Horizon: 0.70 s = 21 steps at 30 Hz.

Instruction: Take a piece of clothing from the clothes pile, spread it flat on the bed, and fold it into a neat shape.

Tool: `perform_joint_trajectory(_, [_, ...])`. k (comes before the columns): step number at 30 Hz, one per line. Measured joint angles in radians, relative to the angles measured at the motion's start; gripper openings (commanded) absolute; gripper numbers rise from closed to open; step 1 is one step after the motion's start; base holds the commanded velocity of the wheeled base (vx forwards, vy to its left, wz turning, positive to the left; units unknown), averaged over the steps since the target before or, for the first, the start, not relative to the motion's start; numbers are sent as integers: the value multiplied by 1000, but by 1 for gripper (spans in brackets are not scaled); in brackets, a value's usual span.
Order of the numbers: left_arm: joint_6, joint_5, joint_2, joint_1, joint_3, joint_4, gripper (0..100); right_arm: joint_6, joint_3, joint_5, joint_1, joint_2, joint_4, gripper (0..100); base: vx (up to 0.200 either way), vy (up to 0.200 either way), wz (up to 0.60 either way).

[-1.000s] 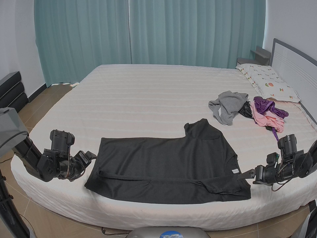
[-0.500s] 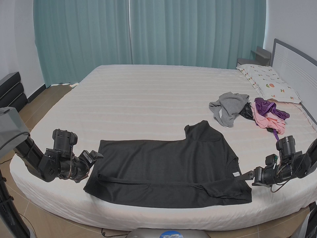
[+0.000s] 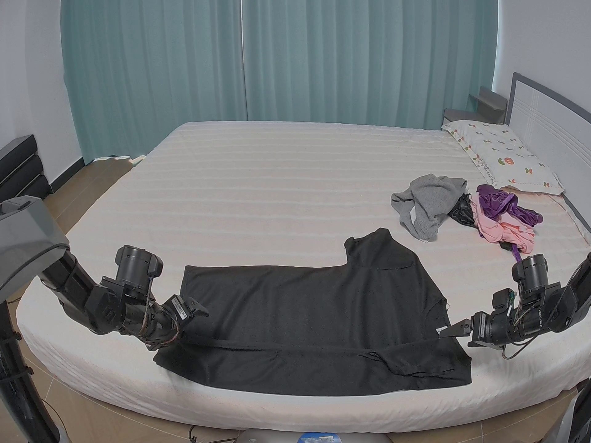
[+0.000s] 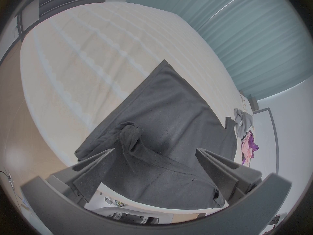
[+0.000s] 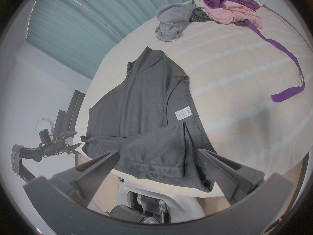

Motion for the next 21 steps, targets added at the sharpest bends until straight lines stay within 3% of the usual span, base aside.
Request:
perform_joint_trajectory(11, [-8, 52, 115, -17, -122, 26, 100, 0, 0, -4, 1, 16, -40, 100, 0, 0, 0])
perform_joint_trajectory(21, [-180, 73, 196, 71, -328, 30, 100, 0, -10, -4, 5, 25, -44, 100, 0, 0, 0])
